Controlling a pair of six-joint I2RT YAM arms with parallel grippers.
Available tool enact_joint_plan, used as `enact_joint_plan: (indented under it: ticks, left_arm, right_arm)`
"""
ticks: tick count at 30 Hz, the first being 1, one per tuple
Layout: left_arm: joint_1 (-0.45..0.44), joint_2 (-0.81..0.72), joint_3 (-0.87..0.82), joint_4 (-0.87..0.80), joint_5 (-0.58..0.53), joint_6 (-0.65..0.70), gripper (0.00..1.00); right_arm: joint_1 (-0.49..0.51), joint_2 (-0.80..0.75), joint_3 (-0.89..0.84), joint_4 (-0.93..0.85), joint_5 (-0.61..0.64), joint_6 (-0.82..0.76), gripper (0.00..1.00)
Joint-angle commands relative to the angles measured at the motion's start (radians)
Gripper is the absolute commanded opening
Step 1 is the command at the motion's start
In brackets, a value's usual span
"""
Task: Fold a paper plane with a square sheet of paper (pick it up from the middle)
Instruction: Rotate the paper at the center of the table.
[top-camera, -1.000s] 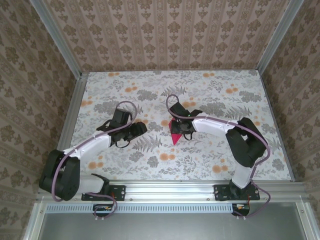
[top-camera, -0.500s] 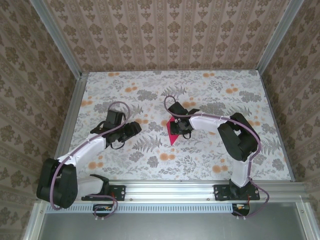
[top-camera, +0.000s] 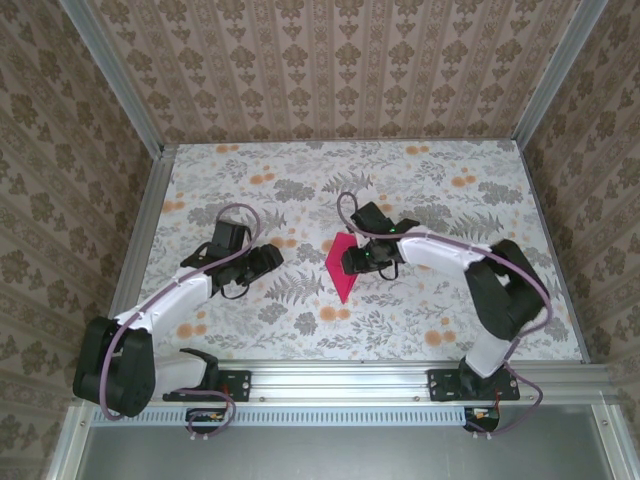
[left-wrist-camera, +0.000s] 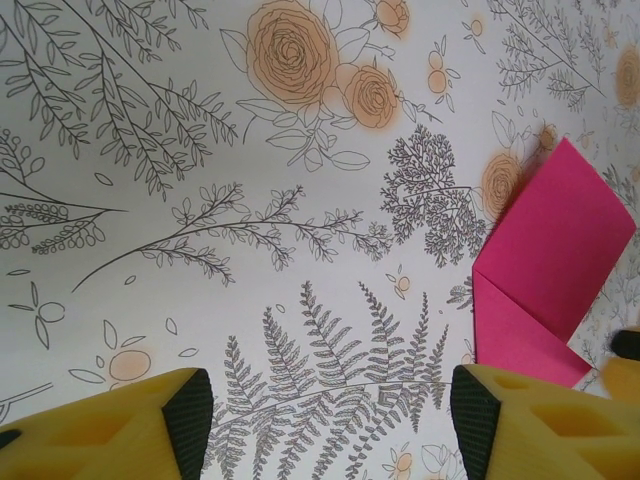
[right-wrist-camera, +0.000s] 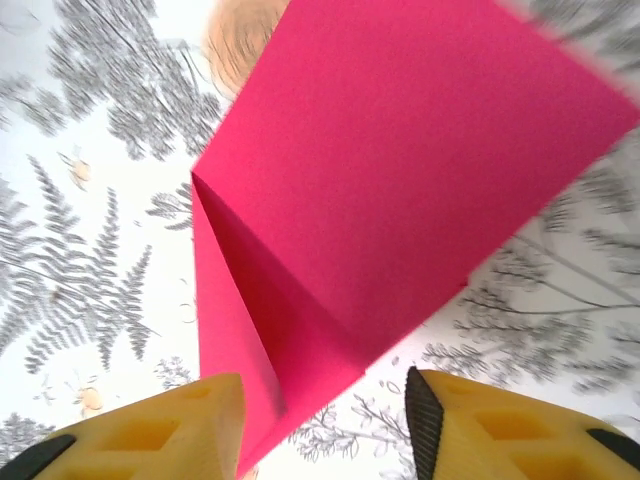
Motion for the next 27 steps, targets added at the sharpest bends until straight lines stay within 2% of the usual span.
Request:
enact_joint_plan:
  ticks: [1,5,10,21,27]
  left_arm:
    - [0.014,-0.034,-0.018,-0.025,-0.004,0.02,0.67]
    - [0.028,-0.044,-0.034,-0.024,-0.012,0.011,0.7]
    - [0.046,-0.054,-0.036,-0.041,-0.019,0.012,0.77]
    - [0.071,-0.085,-0.047,-0.072,-0.033,0.013,0.93]
    - [0.08,-0.087,-0.041,-0.084,-0.03,0.026,0.97]
  right_arm:
    - [0.035,-0.098,-0.033,-0.012,0.104,0.033,0.5]
    - [0.13,-0.118,-0.053,0.002,0.109,0.076,0.5]
    - [0.203,-0.02,-0.052,0.072,0.035,0.156,0.49]
    - [0.217,0.126,-0.036,0.083,0.009,0.171,0.48]
    - [0.196,0.131,-0.061,-0.024,-0.052,0.027,0.47]
